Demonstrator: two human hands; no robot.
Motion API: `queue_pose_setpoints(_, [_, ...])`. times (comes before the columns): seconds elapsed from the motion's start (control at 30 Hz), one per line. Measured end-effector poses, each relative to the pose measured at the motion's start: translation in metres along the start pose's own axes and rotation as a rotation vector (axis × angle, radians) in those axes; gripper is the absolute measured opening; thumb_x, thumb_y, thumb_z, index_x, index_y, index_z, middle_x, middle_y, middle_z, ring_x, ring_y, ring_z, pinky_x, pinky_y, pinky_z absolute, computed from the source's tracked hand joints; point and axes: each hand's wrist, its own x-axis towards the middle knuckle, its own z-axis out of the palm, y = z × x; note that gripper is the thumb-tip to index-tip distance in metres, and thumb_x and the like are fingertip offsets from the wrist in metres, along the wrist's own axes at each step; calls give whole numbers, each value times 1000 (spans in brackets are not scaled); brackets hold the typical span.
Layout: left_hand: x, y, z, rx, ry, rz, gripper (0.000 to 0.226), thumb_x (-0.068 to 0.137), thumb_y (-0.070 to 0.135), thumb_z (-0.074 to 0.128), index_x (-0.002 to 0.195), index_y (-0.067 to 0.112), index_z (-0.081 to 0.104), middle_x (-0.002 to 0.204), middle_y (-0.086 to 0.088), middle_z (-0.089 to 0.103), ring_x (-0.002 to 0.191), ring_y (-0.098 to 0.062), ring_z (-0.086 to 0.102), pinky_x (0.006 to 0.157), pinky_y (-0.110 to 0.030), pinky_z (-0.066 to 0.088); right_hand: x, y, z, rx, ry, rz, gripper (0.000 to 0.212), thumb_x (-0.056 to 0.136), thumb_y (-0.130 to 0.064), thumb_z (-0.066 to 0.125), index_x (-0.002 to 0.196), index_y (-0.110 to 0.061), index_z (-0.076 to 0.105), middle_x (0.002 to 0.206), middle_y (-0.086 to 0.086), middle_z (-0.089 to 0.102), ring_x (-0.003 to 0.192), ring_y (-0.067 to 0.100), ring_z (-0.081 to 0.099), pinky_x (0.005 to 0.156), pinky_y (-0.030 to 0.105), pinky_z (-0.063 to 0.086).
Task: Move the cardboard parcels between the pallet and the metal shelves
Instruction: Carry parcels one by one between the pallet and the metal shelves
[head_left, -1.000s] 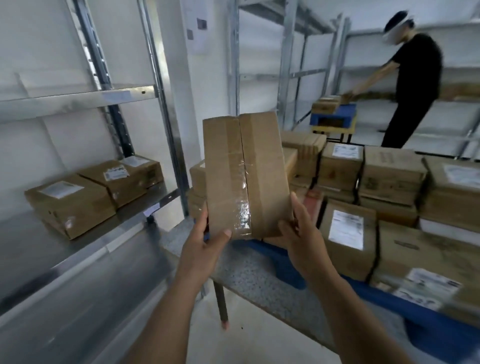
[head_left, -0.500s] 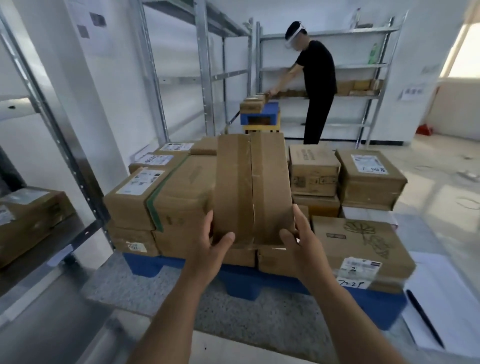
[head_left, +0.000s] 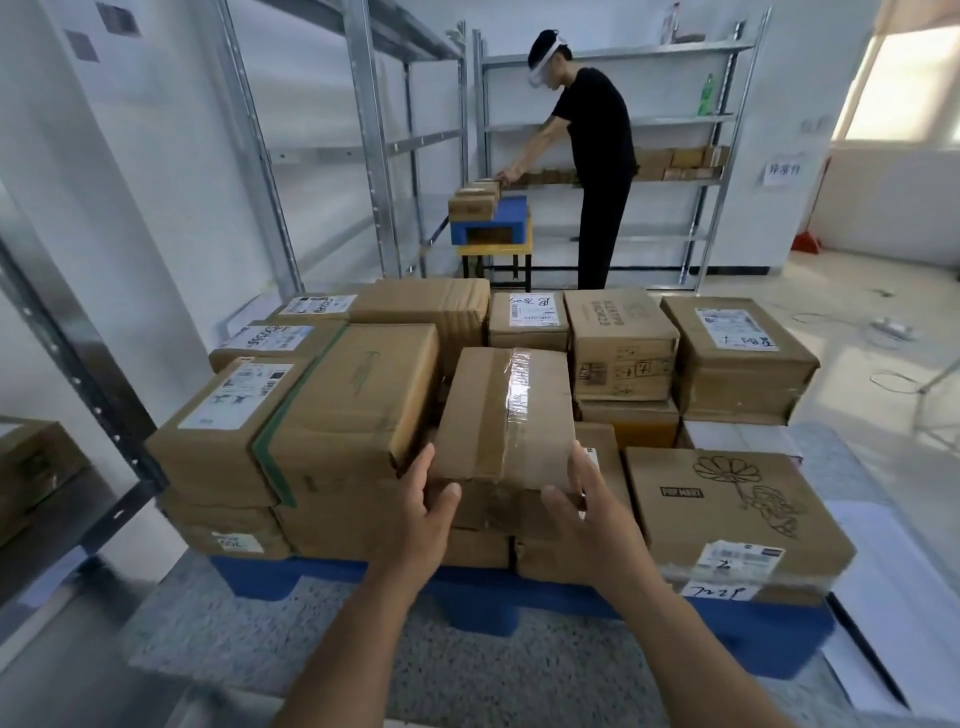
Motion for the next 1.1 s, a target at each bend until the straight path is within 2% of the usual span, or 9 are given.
queue_pose_setpoints(0.1, [0,-1,-6,126,23,70,54,97,27,47,146,24,26,149,0,32,134,-14,34,108,-31,32,5,4,5,-94,-14,-5,71,93,-40,53,148,-40,7,134,-2,48,101,7,49,82,28,48])
queue_pose_setpoints(0.17, [-1,6,-16,297,187,223,45,95,34,47,138,21,43,133,-3,52,117,-16,52,92,-36,49,11,5,6,-118,-8,-11,73,93,-36,54,148,-40,7,135,-2,47,103,9,50,84,30,49])
queue_pose_setpoints(0.27, [7,17,-33,490,416,450,41,93,37,45,120,10,61,110,-8,65,99,-24,61,78,-36,52,17,4,7,-126,-2,-27,71,93,-31,56,148,-39,12,143,-5,42,116,12,47,91,31,47])
queue_pose_setpoints(0.33, [21,17,-40,625,437,388,40,93,32,51,125,8,58,124,-13,60,115,-31,54,94,-45,44,21,2,9,-124,-12,-37,69,94,-27,55,148,-40,14,146,-8,38,123,13,44,94,31,45])
queue_pose_setpoints(0.43, [37,7,-46,752,331,160,44,96,32,46,137,15,47,144,-5,44,136,-25,33,111,-42,24,25,-4,13,-124,-19,-69,65,94,-26,54,147,-41,18,146,-11,37,126,11,41,97,29,43])
queue_pose_setpoints(0.7, [43,-4,-51,795,330,165,41,95,36,46,131,17,54,138,-1,51,132,-23,38,107,-40,27,36,-5,14,-138,-49,-110,65,94,-21,54,146,-40,20,146,-7,36,122,6,38,92,21,38])
queue_pose_setpoints(0.83, [40,-1,-54,771,298,160,45,94,40,45,134,19,50,142,1,47,134,-21,34,110,-40,25,32,-14,12,-158,-41,-83,67,92,-29,57,146,-38,20,150,-6,26,129,12,35,99,29,40])
queue_pose_setpoints(0.93, [30,8,-54,691,319,183,46,94,38,48,135,17,49,142,-3,46,134,-22,35,110,-41,26,27,-33,11,-234,90,-143,62,90,-34,58,144,-34,27,154,-4,18,138,16,22,106,34,31])
queue_pose_setpoints(1.1, [4,23,-56,610,381,237,50,93,44,45,135,16,48,139,-5,49,130,-23,40,106,-42,29,15,-74,19,-270,248,-436,45,88,-23,61,131,-18,51,139,4,44,126,20,42,100,35,41])
